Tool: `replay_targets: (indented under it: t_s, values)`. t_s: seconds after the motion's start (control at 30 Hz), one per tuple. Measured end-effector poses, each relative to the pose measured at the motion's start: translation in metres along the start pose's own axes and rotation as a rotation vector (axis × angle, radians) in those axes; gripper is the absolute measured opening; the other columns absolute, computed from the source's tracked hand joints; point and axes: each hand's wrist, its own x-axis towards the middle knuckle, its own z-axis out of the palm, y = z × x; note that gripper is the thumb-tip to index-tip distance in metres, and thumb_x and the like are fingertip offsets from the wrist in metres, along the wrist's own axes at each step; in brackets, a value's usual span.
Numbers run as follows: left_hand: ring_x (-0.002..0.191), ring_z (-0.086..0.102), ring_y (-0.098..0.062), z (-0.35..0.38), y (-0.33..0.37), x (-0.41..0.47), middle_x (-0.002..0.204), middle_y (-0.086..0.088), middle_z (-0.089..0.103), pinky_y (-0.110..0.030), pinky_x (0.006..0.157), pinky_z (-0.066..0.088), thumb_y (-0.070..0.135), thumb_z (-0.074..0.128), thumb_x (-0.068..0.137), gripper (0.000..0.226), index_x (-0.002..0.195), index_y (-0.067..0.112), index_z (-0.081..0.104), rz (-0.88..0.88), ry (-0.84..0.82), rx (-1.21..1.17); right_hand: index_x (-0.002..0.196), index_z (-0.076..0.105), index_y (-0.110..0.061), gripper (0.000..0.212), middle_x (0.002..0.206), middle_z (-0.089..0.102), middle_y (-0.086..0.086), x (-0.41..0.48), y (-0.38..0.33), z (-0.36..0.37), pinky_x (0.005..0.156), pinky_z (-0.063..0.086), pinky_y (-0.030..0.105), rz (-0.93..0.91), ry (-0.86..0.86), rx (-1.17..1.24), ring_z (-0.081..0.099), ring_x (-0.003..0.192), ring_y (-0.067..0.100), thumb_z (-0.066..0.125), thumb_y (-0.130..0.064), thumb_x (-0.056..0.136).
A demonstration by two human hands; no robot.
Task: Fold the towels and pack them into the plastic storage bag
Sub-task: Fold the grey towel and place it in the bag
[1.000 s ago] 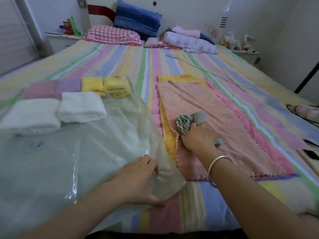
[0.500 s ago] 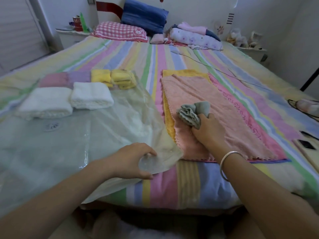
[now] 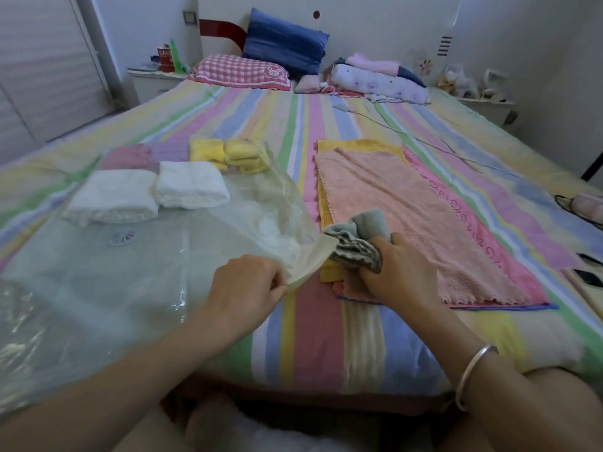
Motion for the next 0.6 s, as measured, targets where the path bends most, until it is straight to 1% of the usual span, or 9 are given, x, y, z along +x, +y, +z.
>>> replay_targets:
  t_s: [0.1,0.17,0.2,0.27,0.33,0.4,0.5,0.57,0.6]
  values:
    - [0.071,0.060,-0.002,-0.001,-0.011,0.003,0.067,0.016,0.064,-0.026,0.062,0.045,0.043,0.077,0.072,0.021,0.067,0.028,0.065,-0.099,-0.040,-0.148,0.094,0.059,-0.025,0.017,0.088,0.049,-0.002,-0.006,-0.002,-0.006,0.050,0.027,0.029,0.059,0.116,0.200,0.051,0.071,0.027,0.059,-0.038,0.083]
    - [0.062,0.059,0.000,0.000,-0.019,0.008,0.062,0.014,0.064,-0.026,0.060,0.049,0.042,0.083,0.067,0.025,0.063,0.026,0.065,-0.128,-0.099,-0.317,0.097,0.060,-0.025,0.017,0.090,0.050,0.000,-0.012,-0.007,-0.013,0.052,0.032,0.031,0.071,0.226,0.419,0.051,0.070,0.027,0.063,-0.031,0.082]
    - [0.058,0.058,0.001,0.000,-0.023,0.010,0.060,0.012,0.065,-0.022,0.058,0.047,0.039,0.085,0.067,0.024,0.064,0.023,0.067,-0.159,-0.157,-0.434,0.100,0.061,-0.025,0.021,0.092,0.050,0.000,-0.015,-0.012,-0.018,0.055,0.036,0.032,0.057,0.269,0.534,0.052,0.072,0.025,0.064,-0.030,0.081]
    - [0.056,0.055,0.000,0.000,-0.028,0.013,0.062,0.009,0.066,-0.017,0.056,0.043,0.034,0.085,0.069,0.023,0.070,0.015,0.073,-0.234,-0.340,-0.713,0.108,0.061,-0.023,0.031,0.096,0.050,0.000,-0.024,-0.028,-0.031,0.061,0.044,0.033,-0.027,0.325,0.731,0.053,0.077,0.015,0.064,-0.028,0.078]
    - [0.059,0.051,-0.007,-0.002,-0.035,0.012,0.066,0.000,0.063,-0.019,0.055,0.040,0.034,0.082,0.072,0.024,0.078,0.011,0.076,-0.272,-0.473,-0.853,0.111,0.060,-0.020,0.037,0.099,0.049,0.000,-0.032,-0.048,-0.044,0.066,0.046,0.028,-0.172,0.356,0.809,0.052,0.081,0.009,0.069,-0.018,0.075]
    - [0.057,0.046,-0.010,-0.002,-0.040,0.011,0.068,-0.005,0.058,-0.017,0.051,0.037,0.031,0.079,0.075,0.023,0.084,0.009,0.077,-0.283,-0.537,-0.928,0.113,0.059,-0.020,0.043,0.104,0.049,-0.001,-0.037,-0.068,-0.050,0.069,0.047,0.026,-0.292,0.347,0.842,0.054,0.087,0.009,0.072,-0.009,0.073]
    - [0.053,0.049,-0.004,-0.006,-0.042,0.007,0.064,0.003,0.062,-0.014,0.050,0.039,0.017,0.073,0.083,0.006,0.080,0.016,0.078,-0.287,-0.657,-1.035,0.114,0.058,-0.022,0.044,0.108,0.048,-0.002,-0.040,-0.095,-0.049,0.071,0.050,0.032,-0.369,0.249,0.947,0.056,0.092,0.011,0.071,-0.008,0.075]
    - [0.059,0.053,-0.004,-0.005,-0.046,0.002,0.065,0.003,0.064,-0.018,0.057,0.044,0.010,0.077,0.077,0.006,0.078,0.015,0.076,-0.256,-0.685,-1.028,0.113,0.058,-0.022,0.041,0.108,0.049,-0.003,-0.042,-0.106,-0.043,0.071,0.051,0.037,-0.394,0.168,0.998,0.057,0.091,0.012,0.070,-0.010,0.075]
    - [0.063,0.056,-0.006,-0.002,-0.051,0.003,0.066,0.002,0.064,-0.023,0.064,0.048,0.010,0.081,0.070,0.012,0.079,0.011,0.074,-0.315,-0.628,-1.022,0.112,0.059,-0.022,0.041,0.106,0.049,-0.002,-0.043,-0.108,-0.038,0.070,0.050,0.039,-0.416,0.130,1.007,0.057,0.089,0.012,0.071,-0.009,0.075]
